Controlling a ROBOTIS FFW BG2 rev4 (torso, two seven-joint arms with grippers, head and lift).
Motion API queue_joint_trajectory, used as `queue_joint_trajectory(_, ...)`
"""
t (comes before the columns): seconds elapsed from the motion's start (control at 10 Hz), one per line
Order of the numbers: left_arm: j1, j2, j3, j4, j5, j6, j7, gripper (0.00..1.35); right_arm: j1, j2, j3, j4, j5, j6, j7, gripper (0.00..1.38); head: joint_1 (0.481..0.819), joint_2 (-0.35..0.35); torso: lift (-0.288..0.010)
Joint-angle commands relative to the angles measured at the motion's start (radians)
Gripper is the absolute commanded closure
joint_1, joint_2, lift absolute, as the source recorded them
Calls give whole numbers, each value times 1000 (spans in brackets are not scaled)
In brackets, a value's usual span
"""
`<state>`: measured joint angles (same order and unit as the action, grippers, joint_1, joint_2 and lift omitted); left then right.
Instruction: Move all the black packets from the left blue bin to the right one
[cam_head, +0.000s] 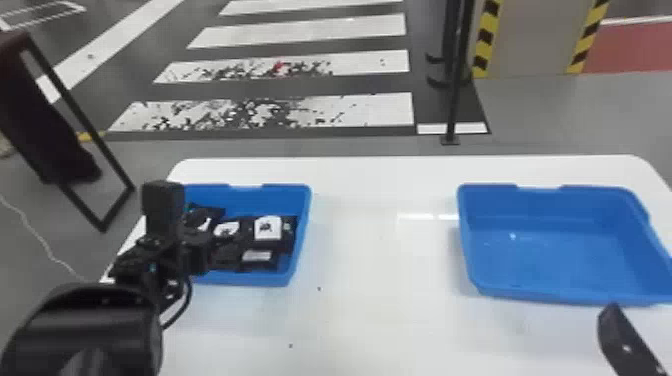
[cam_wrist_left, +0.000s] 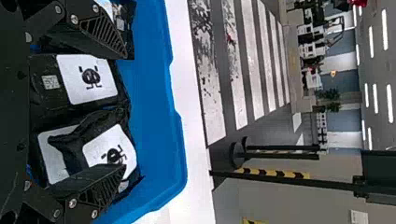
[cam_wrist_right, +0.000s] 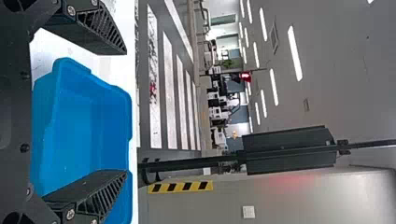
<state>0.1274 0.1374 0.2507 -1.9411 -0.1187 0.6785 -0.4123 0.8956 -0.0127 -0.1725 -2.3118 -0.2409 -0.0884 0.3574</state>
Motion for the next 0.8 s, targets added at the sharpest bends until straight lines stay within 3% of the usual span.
queue_joint_trajectory(0.0, -78, 18, -37, 92, -25, 21, -14, 216, -2, 0, 1, 1, 0, 0, 0, 119, 695, 156, -140)
queue_joint_trajectory(0.3, -199, 44, -109, 269, -31, 11, -59, 205, -7, 0, 3, 8, -2, 0, 0, 119, 695, 130, -140)
queue_joint_trajectory(0.6, -235, 59, -157, 340, 15, 55, -80, 206, -10, 0, 5, 11, -4, 0, 0, 119, 695, 91, -140)
queue_joint_trajectory(0.7, -238, 62, -163, 345, 17, 87, -85, 320, -10, 0, 5, 11, -4, 0, 0, 119, 695, 80, -140)
